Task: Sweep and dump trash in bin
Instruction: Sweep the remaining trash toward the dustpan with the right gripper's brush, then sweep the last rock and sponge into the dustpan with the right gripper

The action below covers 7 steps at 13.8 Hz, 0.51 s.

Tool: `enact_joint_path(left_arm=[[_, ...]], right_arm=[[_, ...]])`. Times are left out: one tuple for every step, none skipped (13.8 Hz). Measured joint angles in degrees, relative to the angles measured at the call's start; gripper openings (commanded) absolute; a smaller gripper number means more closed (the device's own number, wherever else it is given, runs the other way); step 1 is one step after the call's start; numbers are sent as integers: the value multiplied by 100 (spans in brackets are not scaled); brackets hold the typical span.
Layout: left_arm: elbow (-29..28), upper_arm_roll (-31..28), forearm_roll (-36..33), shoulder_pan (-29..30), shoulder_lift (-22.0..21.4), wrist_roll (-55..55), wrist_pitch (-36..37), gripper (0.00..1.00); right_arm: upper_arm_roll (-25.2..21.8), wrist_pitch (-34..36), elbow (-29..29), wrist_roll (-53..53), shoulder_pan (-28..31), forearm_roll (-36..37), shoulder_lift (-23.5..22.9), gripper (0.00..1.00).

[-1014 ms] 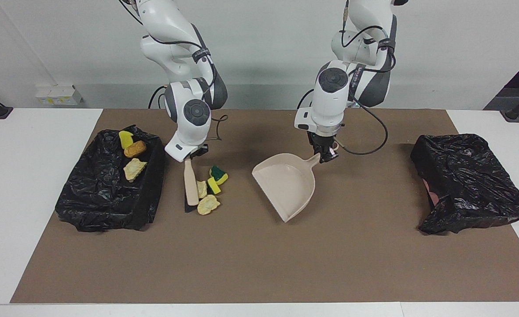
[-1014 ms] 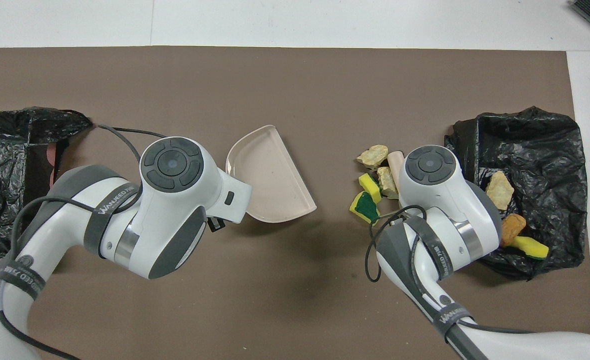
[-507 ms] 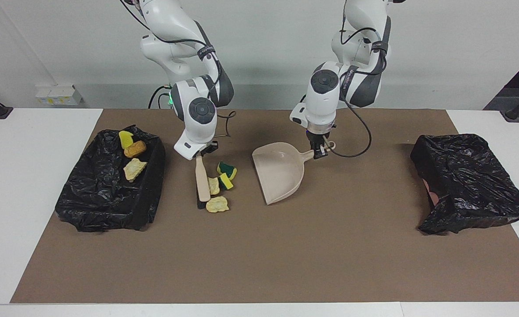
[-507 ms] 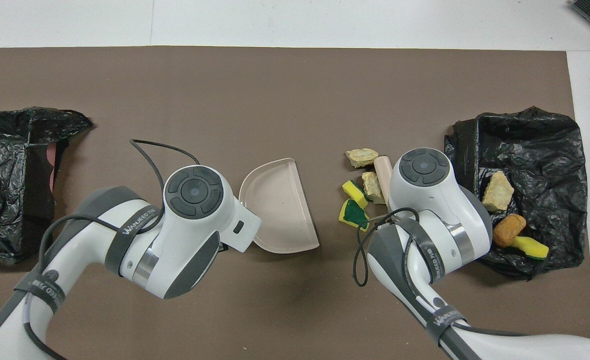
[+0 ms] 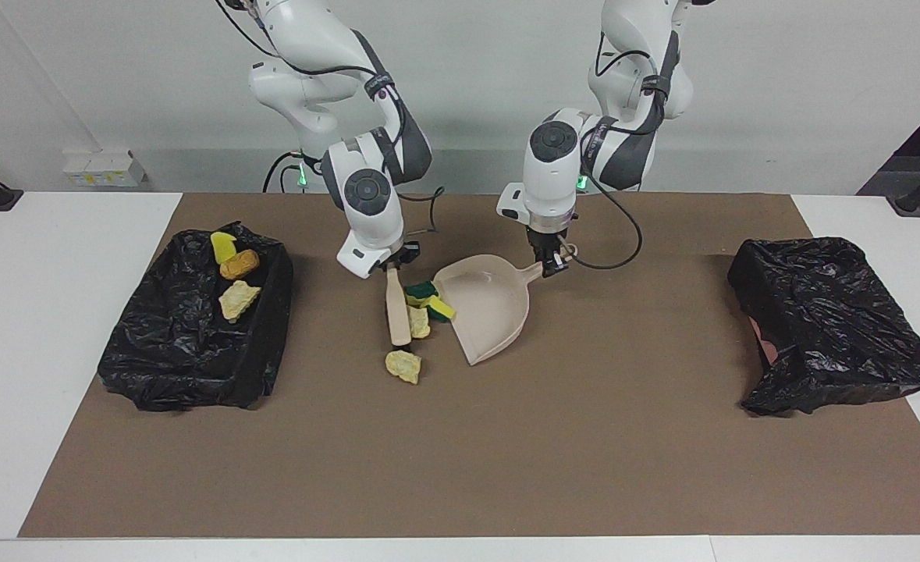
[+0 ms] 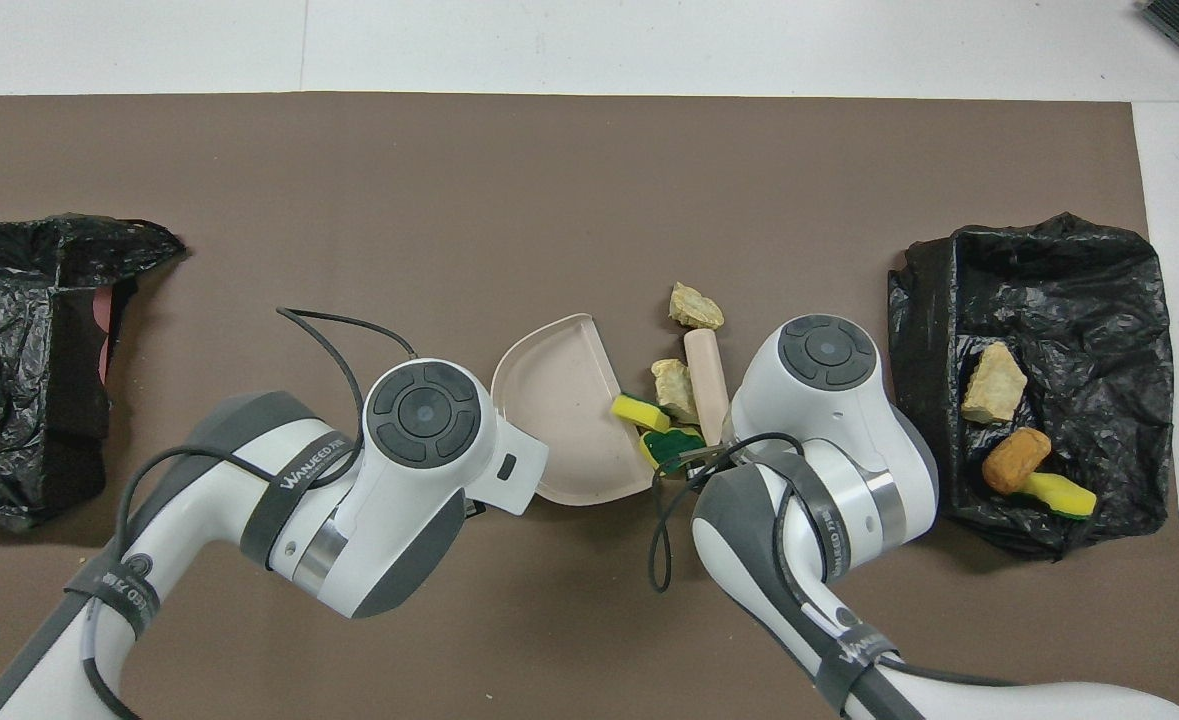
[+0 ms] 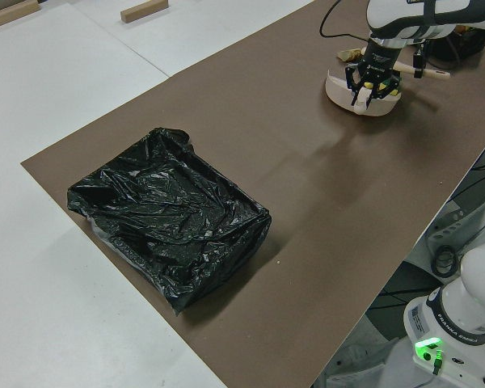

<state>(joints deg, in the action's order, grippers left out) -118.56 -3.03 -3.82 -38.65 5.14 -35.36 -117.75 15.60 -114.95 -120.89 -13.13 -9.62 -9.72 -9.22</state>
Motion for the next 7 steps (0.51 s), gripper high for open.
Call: enact_joint_path(left_arm=[[-1,-2,0,0,0,2,-4,0],[-2,-2,0,0,0,2,-12,0],[-4,-2,0,0,0,2,-28,0],[-7,-2,0,0,0,2,-48,0],[-11,-3,0,0,0,2,-62,0],[-14,-4,0,0,0,2,-68,0],[-15,-4,0,0,0,2,-70,0]], right_arm=[[81,-201,5,11,-10,-529,-24,0],[144,-357,45,18,-32,-1015,-46,0],[173,-382,138,18,-58,-1295,-54,0],[188,-308,266,6,-64,-1411,-48,0],[176,-87,425,-29,-51,-1425,-4,0],[129,195,565,-44,-24,-1386,94,0],[50,498,675,-44,13,-1171,232,0]])
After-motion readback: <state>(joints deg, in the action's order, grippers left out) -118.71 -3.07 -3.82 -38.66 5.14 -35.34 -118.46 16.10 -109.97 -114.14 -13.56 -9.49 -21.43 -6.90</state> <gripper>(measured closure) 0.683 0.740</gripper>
